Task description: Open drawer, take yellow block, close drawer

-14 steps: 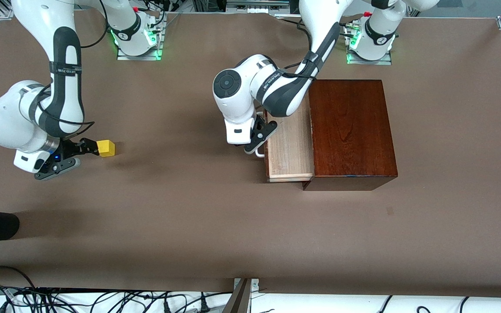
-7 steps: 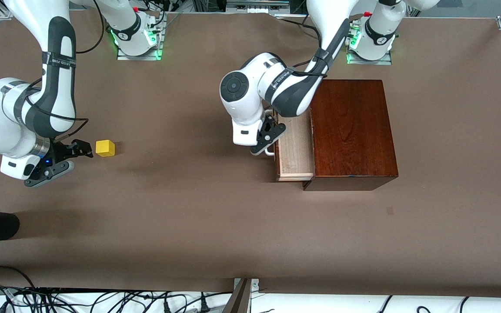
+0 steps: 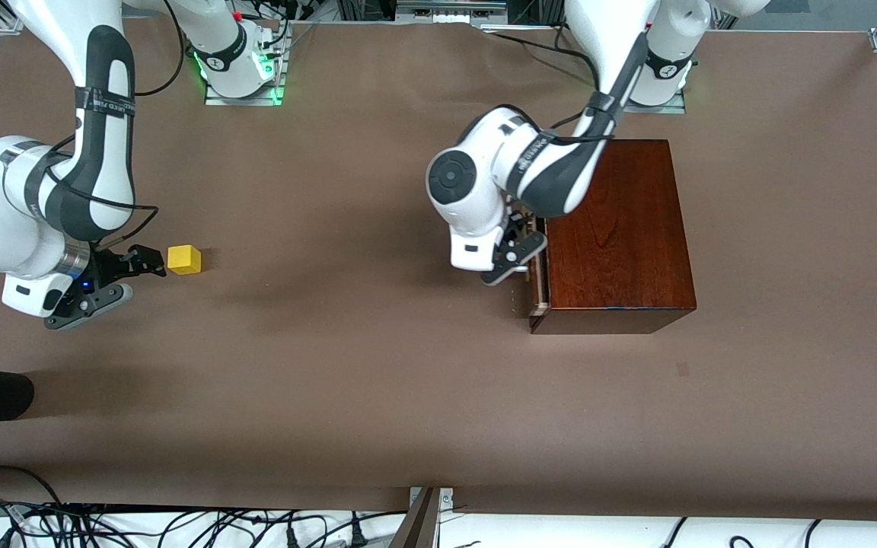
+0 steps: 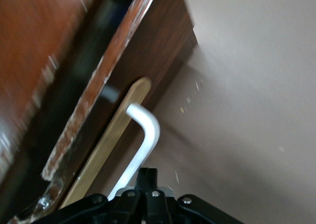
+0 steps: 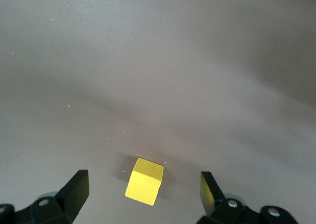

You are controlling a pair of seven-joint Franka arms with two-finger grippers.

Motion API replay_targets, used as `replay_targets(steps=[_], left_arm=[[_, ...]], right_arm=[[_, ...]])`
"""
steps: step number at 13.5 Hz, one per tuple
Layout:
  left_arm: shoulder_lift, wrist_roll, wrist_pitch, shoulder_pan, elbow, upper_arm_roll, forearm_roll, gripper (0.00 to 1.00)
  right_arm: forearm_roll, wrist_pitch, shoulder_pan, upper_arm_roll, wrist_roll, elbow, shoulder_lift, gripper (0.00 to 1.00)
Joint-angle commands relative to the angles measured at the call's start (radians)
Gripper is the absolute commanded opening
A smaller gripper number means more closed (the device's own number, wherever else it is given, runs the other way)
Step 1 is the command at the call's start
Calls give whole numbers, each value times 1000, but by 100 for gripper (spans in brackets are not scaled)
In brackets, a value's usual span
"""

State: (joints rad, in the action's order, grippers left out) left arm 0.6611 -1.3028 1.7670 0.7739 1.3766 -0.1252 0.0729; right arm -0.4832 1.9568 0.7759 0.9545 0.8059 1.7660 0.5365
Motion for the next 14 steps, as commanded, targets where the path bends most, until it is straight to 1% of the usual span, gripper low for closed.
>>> replay_targets(steps=[1, 2, 3, 4, 5, 6, 7, 8, 9, 10, 11, 13, 14], left_arm=[[-69, 53, -8, -22, 67, -7, 41, 0], [-67, 65, -9, -22, 65, -7, 41, 0], [-67, 68, -14, -21, 62, -7, 39, 0], [-67, 56, -18, -18, 52, -4, 27, 0], [-69, 48, -18, -13, 39, 1, 15, 7], [-74, 34, -24, -12, 15, 1, -36, 38], [-87, 34, -38, -13, -2, 1, -94, 38], [-110, 34, -41, -13, -5, 1, -125, 40], [-132, 39, -43, -10, -5, 2, -127, 60], [-155, 52, -49, -8, -4, 4, -125, 100], [-178, 68, -52, -8, -5, 4, -118, 100], [-218, 167, -89, -19, -4, 1, -116, 100], [-241, 200, -106, -25, -2, -5, -117, 100]], right_arm=[[147, -26, -160, -202, -121, -33, -102, 100], [216, -26, -220, -297, -192, -33, -145, 100], [274, -27, -269, -375, -256, -33, -182, 100], [308, -30, -309, -434, -307, -30, -214, 100], [322, -51, -346, -480, -339, -30, -239, 100], [336, -65, -380, -522, -368, -30, -263, 100], [362, -78, -412, -561, -390, -28, -292, 100], [392, -91, -435, -598, -410, -28, -315, 100], [412, -104, -463, -634, -436, -28, -338, 100], [416, -125, -496, -669, -471, -27, -369, 100], [417, -145, -522, -693, -499, -27, -394, 100], [446, -170, -566, -735, -533, -27, -438, 100], [451, -185, -575, -741, -537, -27, -452, 100]])
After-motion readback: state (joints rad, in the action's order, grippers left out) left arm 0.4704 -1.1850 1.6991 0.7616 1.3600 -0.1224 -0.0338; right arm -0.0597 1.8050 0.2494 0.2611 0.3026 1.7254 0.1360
